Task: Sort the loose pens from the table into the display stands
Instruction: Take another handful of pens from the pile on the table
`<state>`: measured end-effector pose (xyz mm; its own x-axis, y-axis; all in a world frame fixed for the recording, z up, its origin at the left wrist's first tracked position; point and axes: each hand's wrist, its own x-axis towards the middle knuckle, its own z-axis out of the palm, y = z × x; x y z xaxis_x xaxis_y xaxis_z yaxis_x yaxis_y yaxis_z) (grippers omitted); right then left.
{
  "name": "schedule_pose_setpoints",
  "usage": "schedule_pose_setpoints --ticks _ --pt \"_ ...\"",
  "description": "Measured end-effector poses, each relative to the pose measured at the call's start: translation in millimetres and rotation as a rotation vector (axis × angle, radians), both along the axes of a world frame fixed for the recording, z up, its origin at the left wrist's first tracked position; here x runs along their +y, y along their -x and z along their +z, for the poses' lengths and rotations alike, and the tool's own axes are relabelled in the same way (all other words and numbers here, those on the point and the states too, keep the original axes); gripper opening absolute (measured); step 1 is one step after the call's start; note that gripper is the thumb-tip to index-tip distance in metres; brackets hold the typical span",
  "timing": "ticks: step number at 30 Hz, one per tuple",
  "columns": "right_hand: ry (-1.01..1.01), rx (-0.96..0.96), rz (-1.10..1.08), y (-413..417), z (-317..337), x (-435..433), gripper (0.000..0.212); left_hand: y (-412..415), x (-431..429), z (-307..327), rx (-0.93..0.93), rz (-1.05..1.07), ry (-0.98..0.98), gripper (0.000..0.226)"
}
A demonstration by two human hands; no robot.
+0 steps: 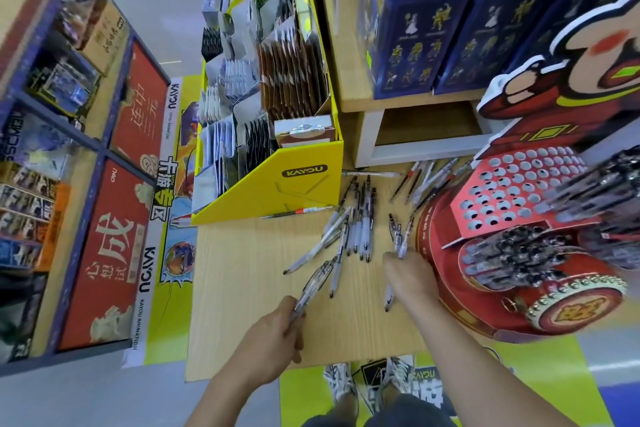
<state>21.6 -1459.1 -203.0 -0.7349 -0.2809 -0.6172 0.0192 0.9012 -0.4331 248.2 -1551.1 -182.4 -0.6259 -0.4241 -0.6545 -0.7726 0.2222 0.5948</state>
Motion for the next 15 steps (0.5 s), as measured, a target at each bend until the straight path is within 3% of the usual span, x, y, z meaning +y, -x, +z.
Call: schedule_pose_setpoints --ticks 2,4,9,13,15 --pt "0.072 -0.069 -0.045 -2 2 5 0.014 4 5 2 0.073 0.144 -0.062 0.014" --pt "0.153 -0.137 -0.104 -6 5 8 0.014 16 7 0 0.094 0.195 -0.004 0.018" --pt "0.433 -0.414 -0.453 -22 8 9 0.016 78 11 -11 -0.002 0.076 0.394 0.019" --pt "0.487 -0.451 -0.420 -32 20 16 0.006 106 11 -23 -0.207 -0.137 0.585 0.030" --pt "0.490 -0.473 -0.447 -35 23 20 0.018 106 8 -26 -0.258 -0.258 0.654 0.029"
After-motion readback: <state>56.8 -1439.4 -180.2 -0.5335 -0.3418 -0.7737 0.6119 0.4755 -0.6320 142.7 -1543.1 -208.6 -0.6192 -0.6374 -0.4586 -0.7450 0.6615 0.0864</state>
